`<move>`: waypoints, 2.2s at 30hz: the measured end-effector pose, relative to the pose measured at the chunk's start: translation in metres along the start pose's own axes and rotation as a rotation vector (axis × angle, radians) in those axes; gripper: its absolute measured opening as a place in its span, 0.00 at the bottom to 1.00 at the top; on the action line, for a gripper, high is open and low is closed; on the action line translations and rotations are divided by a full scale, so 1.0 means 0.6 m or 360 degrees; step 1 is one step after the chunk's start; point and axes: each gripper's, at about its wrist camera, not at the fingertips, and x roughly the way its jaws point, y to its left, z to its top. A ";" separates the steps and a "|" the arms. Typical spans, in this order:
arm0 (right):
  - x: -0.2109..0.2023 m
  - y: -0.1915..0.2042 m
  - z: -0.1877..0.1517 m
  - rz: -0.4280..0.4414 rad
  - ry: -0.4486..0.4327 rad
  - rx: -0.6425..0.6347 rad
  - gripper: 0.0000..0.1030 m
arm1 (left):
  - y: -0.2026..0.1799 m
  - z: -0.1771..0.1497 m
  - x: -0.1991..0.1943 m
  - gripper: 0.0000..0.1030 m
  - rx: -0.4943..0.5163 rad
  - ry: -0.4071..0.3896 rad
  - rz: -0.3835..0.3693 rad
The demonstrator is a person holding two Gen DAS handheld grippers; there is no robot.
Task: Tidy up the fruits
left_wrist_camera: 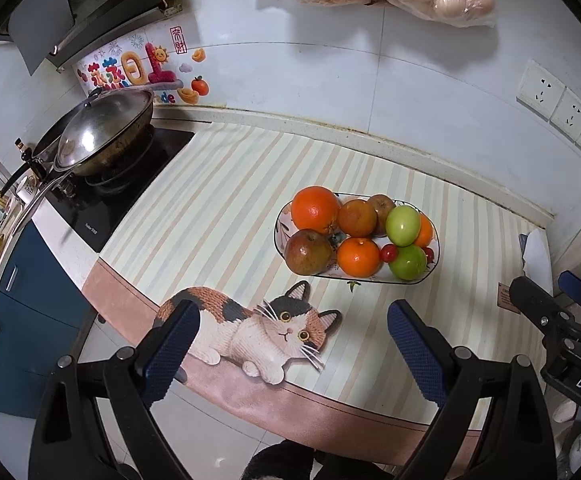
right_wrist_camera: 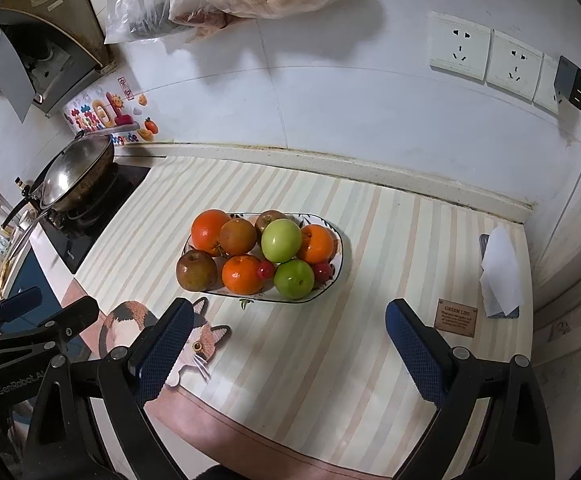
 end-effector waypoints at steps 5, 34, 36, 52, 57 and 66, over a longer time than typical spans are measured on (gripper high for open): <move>-0.001 0.001 -0.002 0.0004 -0.0003 0.0008 0.96 | 0.001 -0.001 0.000 0.93 0.0004 0.0000 0.0000; -0.017 0.009 -0.020 0.0015 -0.0015 0.0020 0.96 | 0.006 -0.011 -0.021 0.93 0.0017 -0.0028 -0.0018; -0.020 0.008 -0.021 0.0017 -0.0018 0.0025 0.96 | 0.006 -0.011 -0.021 0.93 0.0014 -0.0029 -0.0018; -0.037 0.002 -0.026 0.0016 -0.0031 0.0040 0.96 | 0.000 -0.018 -0.036 0.93 0.0035 -0.0040 -0.0035; -0.043 0.001 -0.031 0.0015 -0.0037 0.0045 0.96 | 0.000 -0.019 -0.037 0.93 0.0036 -0.0045 -0.0035; -0.049 0.001 -0.034 0.0017 -0.0036 0.0048 0.96 | 0.002 -0.023 -0.047 0.93 0.0012 -0.0055 -0.0019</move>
